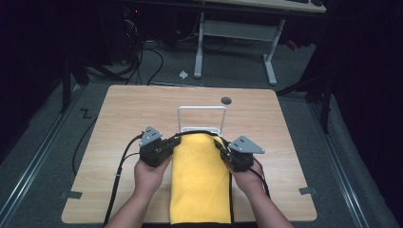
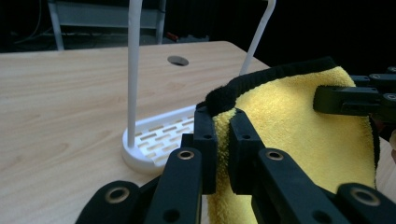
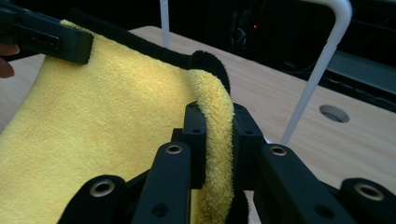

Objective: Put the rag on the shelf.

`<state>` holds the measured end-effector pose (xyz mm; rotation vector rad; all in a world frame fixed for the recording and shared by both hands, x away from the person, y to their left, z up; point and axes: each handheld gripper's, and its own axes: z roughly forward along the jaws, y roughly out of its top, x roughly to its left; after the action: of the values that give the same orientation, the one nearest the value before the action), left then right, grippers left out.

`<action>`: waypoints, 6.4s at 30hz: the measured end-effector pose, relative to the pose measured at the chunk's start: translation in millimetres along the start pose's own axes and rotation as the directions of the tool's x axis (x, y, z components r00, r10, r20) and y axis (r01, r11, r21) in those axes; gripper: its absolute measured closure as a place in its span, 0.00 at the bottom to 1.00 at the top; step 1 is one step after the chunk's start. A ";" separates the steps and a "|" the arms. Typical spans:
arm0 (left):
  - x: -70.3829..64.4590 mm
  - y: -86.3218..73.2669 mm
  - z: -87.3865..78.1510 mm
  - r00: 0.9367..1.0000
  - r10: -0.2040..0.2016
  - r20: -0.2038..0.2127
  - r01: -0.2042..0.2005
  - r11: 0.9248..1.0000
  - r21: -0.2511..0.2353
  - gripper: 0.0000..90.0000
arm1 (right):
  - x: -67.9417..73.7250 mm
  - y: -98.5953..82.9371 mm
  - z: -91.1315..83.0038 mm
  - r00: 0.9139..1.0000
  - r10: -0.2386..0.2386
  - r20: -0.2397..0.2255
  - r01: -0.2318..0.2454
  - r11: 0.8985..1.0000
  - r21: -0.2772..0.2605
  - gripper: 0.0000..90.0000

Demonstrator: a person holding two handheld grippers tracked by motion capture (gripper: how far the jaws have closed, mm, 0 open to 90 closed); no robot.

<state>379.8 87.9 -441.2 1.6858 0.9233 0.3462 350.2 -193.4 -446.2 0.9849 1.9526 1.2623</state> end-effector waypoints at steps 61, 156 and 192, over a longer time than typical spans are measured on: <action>5.7 143.2 0.2 0.983 0.175 -0.058 -0.184 0.955 -0.232 0.94 | -35.3 132.3 -13.3 0.992 -0.039 0.118 0.068 0.963 -0.261 0.89; 107.2 65.5 118.6 0.999 -0.027 0.029 0.021 0.984 0.178 0.83 | -133.1 62.4 115.6 0.990 0.112 0.083 -0.120 0.988 0.097 0.58; 111.1 -13.2 -6.5 0.990 -0.036 -0.133 0.046 0.996 0.072 0.66 | -140.4 1.8 10.8 0.966 0.038 0.256 -0.068 0.991 0.112 0.51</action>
<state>442.5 173.8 -476.5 1.7259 1.0787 0.4035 435.0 -305.2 -435.4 1.2030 1.8287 1.0008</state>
